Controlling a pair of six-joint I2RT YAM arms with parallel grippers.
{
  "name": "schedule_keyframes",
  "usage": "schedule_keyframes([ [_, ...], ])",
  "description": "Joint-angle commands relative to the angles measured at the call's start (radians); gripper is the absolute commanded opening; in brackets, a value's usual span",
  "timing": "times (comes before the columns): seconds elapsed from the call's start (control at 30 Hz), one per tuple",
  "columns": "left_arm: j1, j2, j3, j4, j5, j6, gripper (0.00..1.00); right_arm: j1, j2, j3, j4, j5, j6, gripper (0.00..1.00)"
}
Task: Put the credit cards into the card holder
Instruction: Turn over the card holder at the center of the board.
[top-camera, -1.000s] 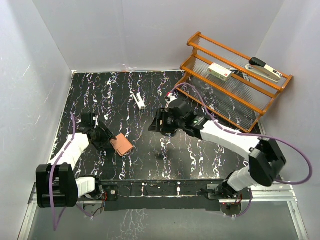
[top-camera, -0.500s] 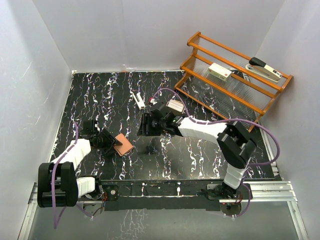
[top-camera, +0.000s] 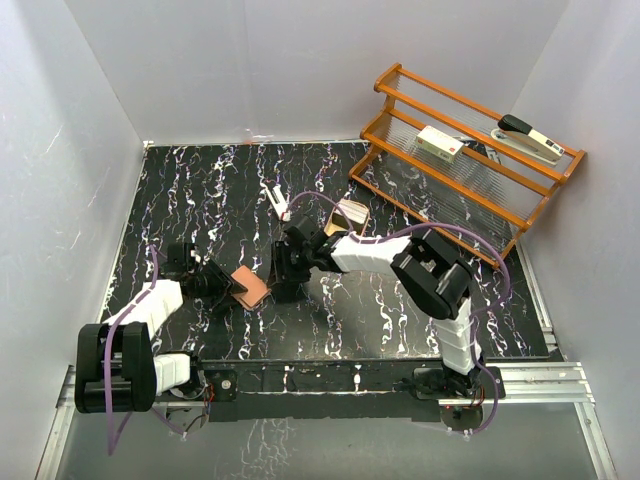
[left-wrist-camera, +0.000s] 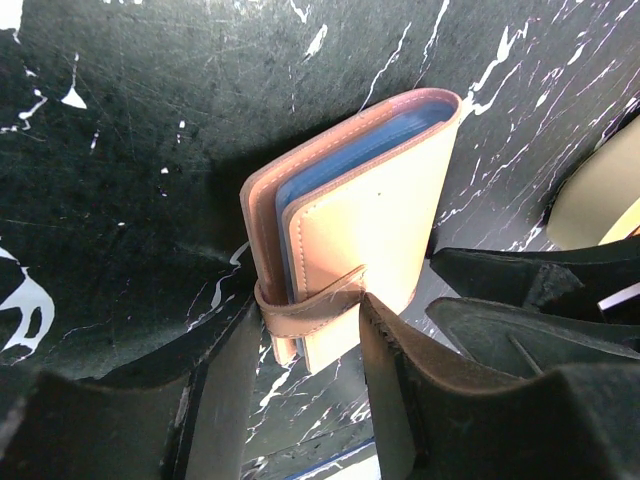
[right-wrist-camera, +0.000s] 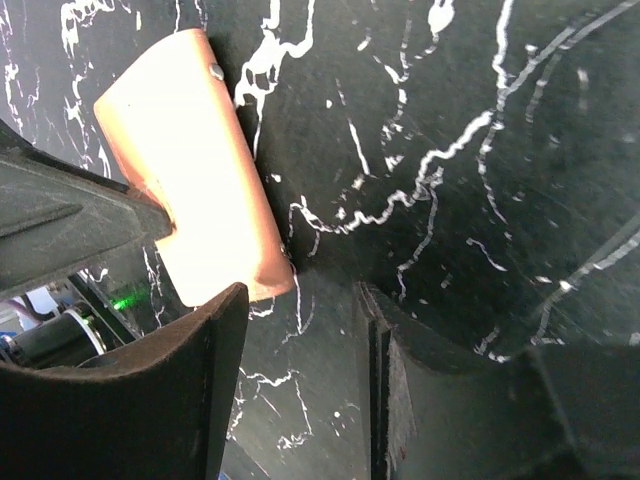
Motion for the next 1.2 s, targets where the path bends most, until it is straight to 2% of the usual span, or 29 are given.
schedule_keyframes([
  [0.0, 0.002, -0.002, -0.014, -0.02, 0.009, 0.002, 0.42, 0.012, 0.041, 0.08, 0.063, -0.046, -0.023, 0.43],
  [0.33, 0.001, -0.018, -0.021, -0.023, 0.013, -0.005, 0.39, 0.038, 0.099, 0.084, 0.114, -0.1, -0.009, 0.38],
  [0.43, -0.004, -0.012, -0.013, -0.03, 0.023, 0.0, 0.4, 0.043, 0.102, 0.07, 0.13, -0.107, 0.002, 0.29],
  [0.57, -0.006, -0.019, -0.005, -0.038, 0.059, 0.003, 0.41, 0.043, 0.059, 0.038, 0.143, -0.095, -0.002, 0.1],
  [0.63, -0.005, -0.034, 0.005, -0.051, 0.073, 0.007, 0.45, 0.043, 0.03, 0.036, 0.124, -0.079, -0.018, 0.01],
  [0.8, -0.006, -0.079, 0.048, -0.109, 0.126, 0.038, 0.65, 0.043, -0.072, -0.009, 0.069, -0.021, -0.054, 0.0],
  [0.9, -0.006, -0.117, 0.079, -0.154, 0.142, 0.054, 0.73, 0.043, -0.159, -0.065, 0.044, 0.036, -0.076, 0.0],
  [1.03, -0.007, -0.173, 0.105, -0.17, 0.183, 0.058, 0.8, 0.043, -0.247, -0.102, -0.059, 0.12, -0.128, 0.0],
  [1.17, -0.007, -0.188, 0.113, -0.146, 0.262, 0.042, 0.81, 0.042, -0.347, -0.117, -0.172, 0.231, -0.181, 0.0],
])
